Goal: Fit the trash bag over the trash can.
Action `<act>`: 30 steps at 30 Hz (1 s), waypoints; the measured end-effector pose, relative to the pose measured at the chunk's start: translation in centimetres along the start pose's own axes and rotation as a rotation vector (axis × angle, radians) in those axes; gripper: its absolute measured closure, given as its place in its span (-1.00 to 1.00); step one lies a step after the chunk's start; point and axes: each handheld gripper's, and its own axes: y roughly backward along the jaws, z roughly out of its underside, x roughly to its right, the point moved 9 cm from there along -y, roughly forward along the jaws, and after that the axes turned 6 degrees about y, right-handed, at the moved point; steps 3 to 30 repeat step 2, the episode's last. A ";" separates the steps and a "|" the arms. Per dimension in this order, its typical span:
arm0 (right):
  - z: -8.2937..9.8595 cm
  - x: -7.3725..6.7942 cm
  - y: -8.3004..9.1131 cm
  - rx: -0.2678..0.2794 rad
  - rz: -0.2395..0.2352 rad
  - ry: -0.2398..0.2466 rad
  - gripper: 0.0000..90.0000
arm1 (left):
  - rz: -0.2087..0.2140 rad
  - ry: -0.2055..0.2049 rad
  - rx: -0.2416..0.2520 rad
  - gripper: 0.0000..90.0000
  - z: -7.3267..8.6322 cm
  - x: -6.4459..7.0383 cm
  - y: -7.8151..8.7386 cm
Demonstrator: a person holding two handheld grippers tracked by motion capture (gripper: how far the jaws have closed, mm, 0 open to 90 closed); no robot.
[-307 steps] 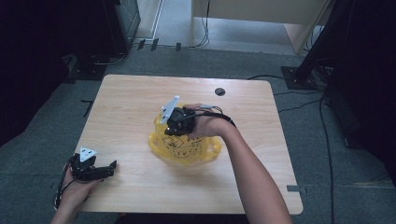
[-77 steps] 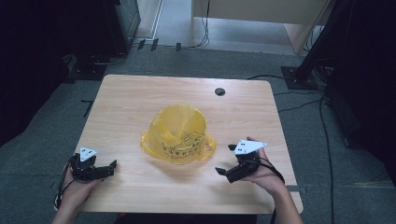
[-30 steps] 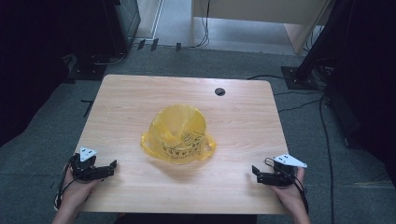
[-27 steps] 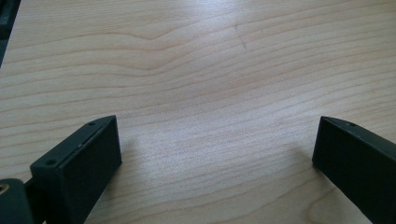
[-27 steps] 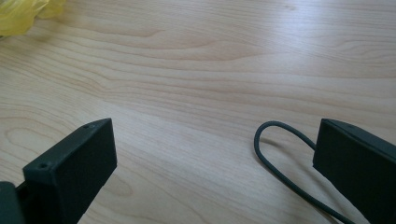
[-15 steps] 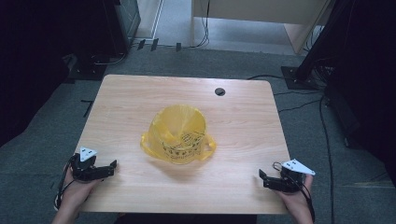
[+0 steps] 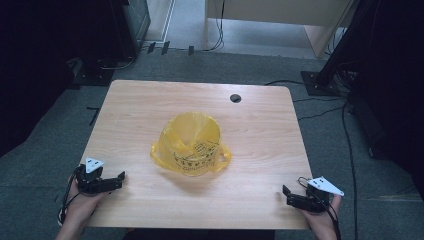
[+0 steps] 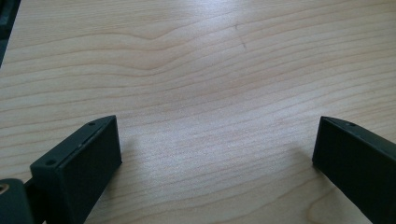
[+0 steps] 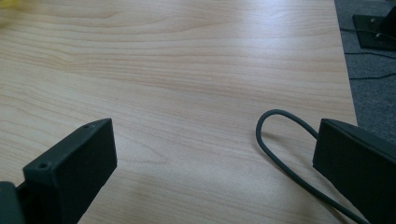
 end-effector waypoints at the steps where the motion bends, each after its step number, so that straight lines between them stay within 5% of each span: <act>1: 0.0 0.0 0.0 0.001 -0.002 -0.005 -1.00 | 0.000 -0.001 0.000 -0.98 0.0 0.0 0.0; 30: 0.0 0.0 0.0 0.001 -0.002 -0.007 -1.00 | -0.001 0.000 0.000 -0.98 0.0 0.0 0.0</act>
